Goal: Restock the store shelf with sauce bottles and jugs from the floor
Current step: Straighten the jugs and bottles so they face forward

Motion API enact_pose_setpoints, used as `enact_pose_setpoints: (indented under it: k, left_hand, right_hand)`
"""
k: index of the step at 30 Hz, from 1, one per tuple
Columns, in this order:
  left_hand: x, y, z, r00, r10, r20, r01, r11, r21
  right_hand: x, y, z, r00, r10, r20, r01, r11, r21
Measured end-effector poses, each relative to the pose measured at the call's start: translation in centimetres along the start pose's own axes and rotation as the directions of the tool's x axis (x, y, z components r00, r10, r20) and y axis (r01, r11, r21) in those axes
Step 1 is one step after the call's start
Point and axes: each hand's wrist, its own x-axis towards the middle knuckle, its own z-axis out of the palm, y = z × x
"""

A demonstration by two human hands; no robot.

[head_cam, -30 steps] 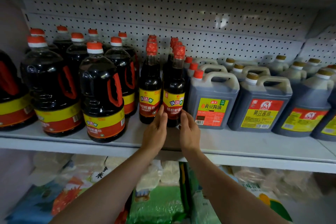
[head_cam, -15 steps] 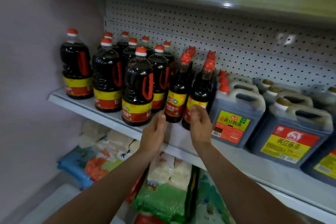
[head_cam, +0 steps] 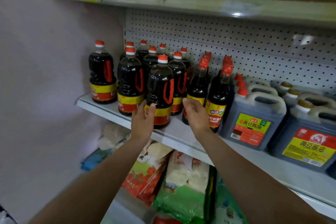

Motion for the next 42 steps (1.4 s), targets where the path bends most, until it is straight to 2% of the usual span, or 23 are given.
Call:
enact_pose_setpoints:
  k: [6, 10, 12, 16, 19, 24, 29, 36, 38, 40, 42]
  left_hand:
    - [5.2, -1.4, -2.7, 0.972, 0.075, 0.224, -0.075, 0.997, -0.005]
    - [8.2, -3.1, -3.8, 0.899, 0.053, 0.434, -0.050, 0.999, -0.018]
    - [9.2, -3.0, -3.7, 0.865, 0.065, 0.498, -0.056, 0.998, -0.033]
    - [10.4, -3.2, -3.1, 0.836, 0.059, 0.545, -0.026, 0.997, -0.068]
    - [10.6, -3.5, -3.1, 0.822, -0.011, 0.570, 0.076, 0.993, -0.090]
    - [10.9, -3.8, -3.2, 0.813, -0.004, 0.582, 0.134, 0.974, -0.181]
    - [10.1, -2.8, -3.1, 0.851, -0.063, 0.521, 0.153, 0.980, -0.131]
    - [9.5, -1.9, -2.3, 0.852, -0.122, 0.509, 0.189, 0.979, -0.081]
    - [9.6, -2.0, -1.9, 0.839, -0.136, 0.527, 0.185, 0.982, -0.041]
    - [10.1, -2.3, -2.0, 0.792, -0.146, 0.593, 0.195, 0.981, -0.018]
    - [10.5, -2.5, -3.0, 0.733, -0.125, 0.668, 0.232, 0.970, -0.073]
  right_hand:
    - [-0.6, 0.6, 5.5, 0.998, 0.031, -0.047, -0.029, 0.998, 0.050]
    - [-1.9, 1.8, 8.8, 0.988, 0.089, -0.123, -0.068, 0.984, 0.162]
    - [-2.4, 1.8, 9.8, 0.980, 0.095, -0.175, -0.069, 0.986, 0.150]
    - [-2.8, 1.8, 10.3, 0.972, 0.115, -0.206, -0.085, 0.985, 0.149]
    - [-3.4, 2.2, 10.3, 0.977, 0.142, -0.160, -0.128, 0.987, 0.092]
    - [-3.6, 2.9, 10.5, 0.987, 0.101, -0.127, -0.097, 0.994, 0.043]
    - [-3.2, 3.6, 10.0, 0.988, 0.055, -0.142, -0.048, 0.997, 0.053]
    - [-2.4, 4.8, 9.1, 0.988, 0.059, -0.145, -0.046, 0.995, 0.090]
    - [-2.3, 5.1, 9.0, 0.984, 0.062, -0.167, -0.041, 0.991, 0.130]
    - [-2.3, 5.4, 9.0, 0.982, 0.058, -0.179, -0.032, 0.989, 0.145]
    - [-2.2, 5.7, 9.1, 0.981, 0.058, -0.183, -0.032, 0.989, 0.147]
